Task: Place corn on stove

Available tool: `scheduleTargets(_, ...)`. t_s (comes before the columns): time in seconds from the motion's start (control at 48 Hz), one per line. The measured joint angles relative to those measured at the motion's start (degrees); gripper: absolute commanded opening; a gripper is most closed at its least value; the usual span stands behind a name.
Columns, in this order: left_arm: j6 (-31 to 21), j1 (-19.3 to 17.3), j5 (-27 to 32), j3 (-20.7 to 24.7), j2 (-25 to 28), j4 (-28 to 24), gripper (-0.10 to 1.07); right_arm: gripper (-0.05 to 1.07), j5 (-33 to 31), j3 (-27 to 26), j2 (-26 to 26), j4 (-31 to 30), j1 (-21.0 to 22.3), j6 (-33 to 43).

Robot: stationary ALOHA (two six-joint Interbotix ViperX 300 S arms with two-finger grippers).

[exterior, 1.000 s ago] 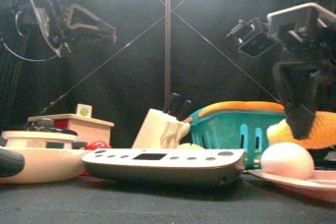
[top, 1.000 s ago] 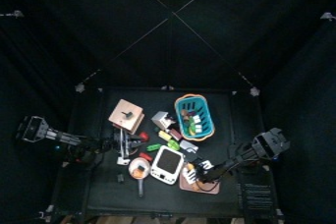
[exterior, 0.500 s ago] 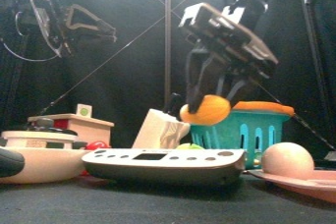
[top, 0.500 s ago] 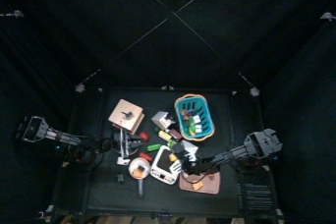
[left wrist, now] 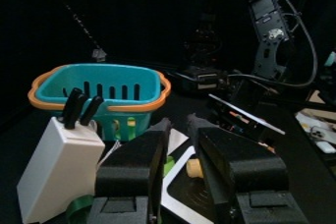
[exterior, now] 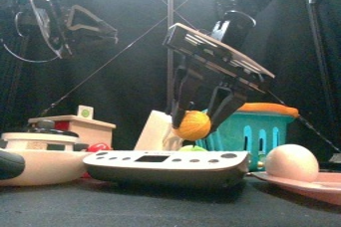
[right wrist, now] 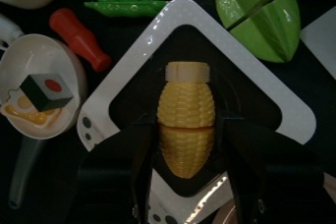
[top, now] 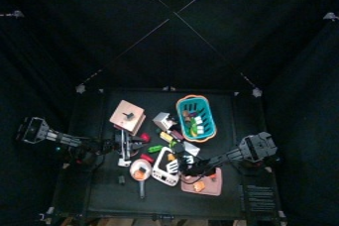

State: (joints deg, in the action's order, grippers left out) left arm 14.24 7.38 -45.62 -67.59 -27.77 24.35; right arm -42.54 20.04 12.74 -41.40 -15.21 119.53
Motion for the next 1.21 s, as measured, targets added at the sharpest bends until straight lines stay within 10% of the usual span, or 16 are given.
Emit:
scheduleTargets(0.75, 0.0, 0.09, 0.0, 0.09, 0.0, 0.0, 0.67, 0.92, 0.44, -1.49, 3.34, -3.08, -0.35, 8.7)
scheduleTargets(1.208, 0.0, 0.09, 0.0, 0.0, 0.0, 0.0, 0.67, 0.93, -0.09, -2.55, 3.34, -3.6, -0.88, 8.44)
